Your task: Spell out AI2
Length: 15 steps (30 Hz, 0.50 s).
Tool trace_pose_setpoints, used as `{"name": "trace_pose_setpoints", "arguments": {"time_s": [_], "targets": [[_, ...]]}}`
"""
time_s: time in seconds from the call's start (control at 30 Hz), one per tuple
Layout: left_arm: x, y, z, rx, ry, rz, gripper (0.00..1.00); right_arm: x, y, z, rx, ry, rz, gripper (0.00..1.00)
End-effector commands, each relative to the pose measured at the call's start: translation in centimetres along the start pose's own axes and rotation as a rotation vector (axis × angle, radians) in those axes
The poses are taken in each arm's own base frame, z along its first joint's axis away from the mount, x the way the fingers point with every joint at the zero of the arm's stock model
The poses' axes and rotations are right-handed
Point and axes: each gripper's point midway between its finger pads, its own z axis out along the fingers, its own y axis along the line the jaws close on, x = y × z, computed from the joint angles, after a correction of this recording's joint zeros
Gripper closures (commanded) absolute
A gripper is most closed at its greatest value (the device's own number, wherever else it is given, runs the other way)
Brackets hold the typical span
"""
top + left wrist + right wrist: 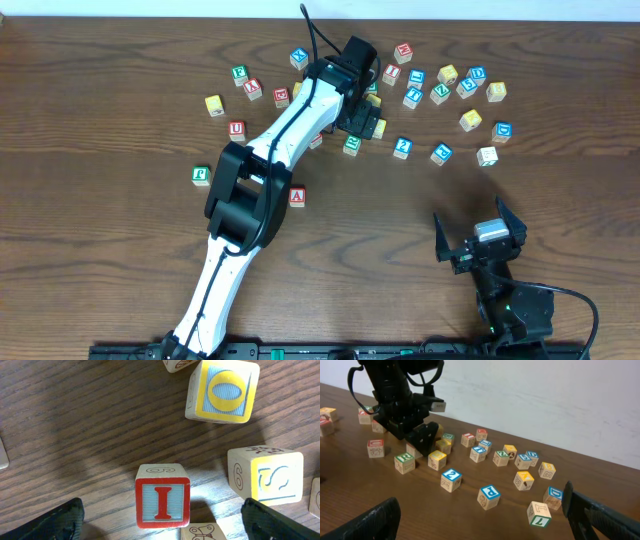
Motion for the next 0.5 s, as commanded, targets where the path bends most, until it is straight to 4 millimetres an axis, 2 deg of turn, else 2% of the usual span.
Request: {"name": "trace_pose_setpoints", "arguments": {"time_s": [0.0,0.33,0.47], "targets": [[-0.36,0.07,0.19,0.009,-0.005,0.009,0.04,0.09,-0.27,-0.03,0.012,0.002,0.013,0.01],[-0.01,0.11,0.19,0.007,0.009,0.009,0.27,0.09,-0.27,-0.03,0.012,0.002,0.013,0.01],[0.02,0.11,0.21,0.007,0.01,0.009,0.28,0.1,-0.28,-0.03,0.012,0.002,0.013,0.01]]}}
